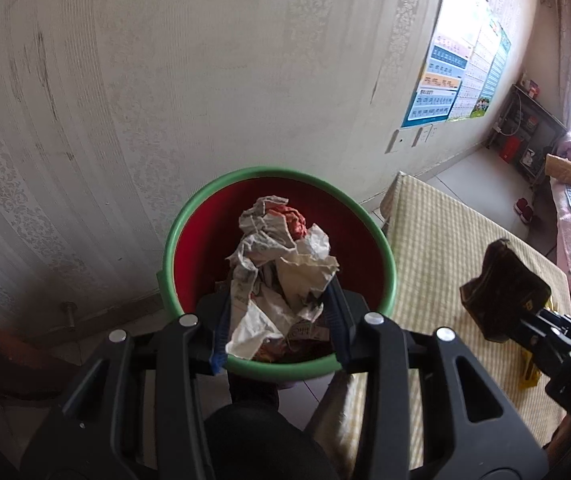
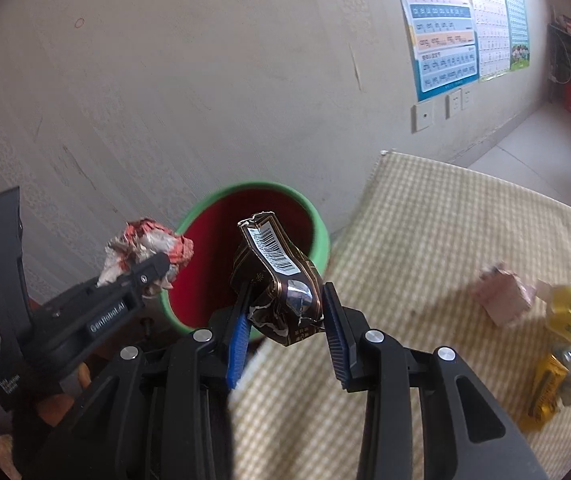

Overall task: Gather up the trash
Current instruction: 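Open both grippers over the red bin to drop the newspaper and brown wrapper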

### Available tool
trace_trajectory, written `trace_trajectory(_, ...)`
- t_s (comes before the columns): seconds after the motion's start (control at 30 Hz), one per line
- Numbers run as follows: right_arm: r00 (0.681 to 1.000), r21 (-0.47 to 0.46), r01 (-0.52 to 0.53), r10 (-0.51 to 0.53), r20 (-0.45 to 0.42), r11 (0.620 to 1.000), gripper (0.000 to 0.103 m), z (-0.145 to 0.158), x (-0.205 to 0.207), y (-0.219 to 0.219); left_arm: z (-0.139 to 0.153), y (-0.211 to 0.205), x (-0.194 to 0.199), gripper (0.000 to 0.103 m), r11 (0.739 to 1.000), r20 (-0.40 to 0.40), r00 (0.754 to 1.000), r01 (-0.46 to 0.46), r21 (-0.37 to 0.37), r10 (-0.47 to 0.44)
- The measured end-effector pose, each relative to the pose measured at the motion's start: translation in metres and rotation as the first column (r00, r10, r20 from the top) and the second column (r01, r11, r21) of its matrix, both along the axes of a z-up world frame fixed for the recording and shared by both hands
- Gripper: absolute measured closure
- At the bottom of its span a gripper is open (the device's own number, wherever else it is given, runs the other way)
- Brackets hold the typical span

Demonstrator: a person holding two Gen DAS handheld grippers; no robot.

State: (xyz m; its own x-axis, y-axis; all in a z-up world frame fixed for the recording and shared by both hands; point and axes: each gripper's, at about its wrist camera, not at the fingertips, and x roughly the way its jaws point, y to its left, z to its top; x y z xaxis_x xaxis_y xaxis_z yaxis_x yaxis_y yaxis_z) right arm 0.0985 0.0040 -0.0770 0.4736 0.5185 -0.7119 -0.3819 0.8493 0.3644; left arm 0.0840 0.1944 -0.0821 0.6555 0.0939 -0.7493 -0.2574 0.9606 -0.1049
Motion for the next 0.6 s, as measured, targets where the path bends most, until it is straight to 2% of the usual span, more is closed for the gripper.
trace_trajectory(0.1, 1.0, -0.012, -0.014, 0.014, -0.02, 1.0, 0.069, -0.002, 0.021, 0.019, -0.003, 0.011, 0.011, 0.065, 1.0, -0.01, 1.0, -0.014, -0.024, 0.014)
trace_trajectory(0.23, 0.998, 0.009, -0.023, 0.023, -0.057, 1.0, 0.068, -0.008, 0.046, 0.04, -0.008, 0.019, 0.022, 0.065, 0.999, -0.027, 0.999, -0.035, -0.016, 0.035)
trace_trajectory(0.27, 0.997, 0.028, -0.022, 0.024, -0.071, 0.999, 0.067, -0.01, 0.052, 0.044, -0.009, 0.021, 0.022, 0.063, 0.999, -0.026, 0.999, -0.045, -0.016, 0.045)
trace_trajectory(0.3, 0.996, 0.044, -0.025, 0.029, -0.085, 0.999, 0.063, -0.012, 0.056, 0.047, -0.01, 0.024, 0.022, 0.056, 0.998, -0.025, 0.998, -0.061, -0.019, 0.06)
trace_trajectory(0.33, 0.995, 0.062, -0.025, 0.031, -0.1, 0.998, 0.055, -0.014, 0.06, 0.049, -0.01, 0.026, 0.022, 0.054, 0.997, -0.022, 0.997, -0.071, -0.025, 0.071)
trace_trajectory(0.4, 0.994, 0.077, -0.015, 0.023, -0.108, 0.997, 0.045, -0.017, 0.064, 0.049, -0.01, 0.028, 0.02, 0.04, 0.996, -0.016, 0.996, -0.085, -0.027, 0.085)
trace_trajectory(0.5, 0.994, 0.099, 0.004, 0.007, -0.106, 0.995, 0.044, -0.016, 0.057, 0.037, -0.008, 0.022, 0.013, 0.029, 0.997, 0.005, 0.997, -0.079, 0.012, 0.078)
trace_trajectory(0.6, 0.998, 0.067, 0.035, -0.031, -0.059, 0.997, 0.043, -0.011, 0.041, 0.009, -0.005, 0.014, 0.009, 0.026, 0.998, 0.012, 0.999, -0.049, 0.03, 0.049)
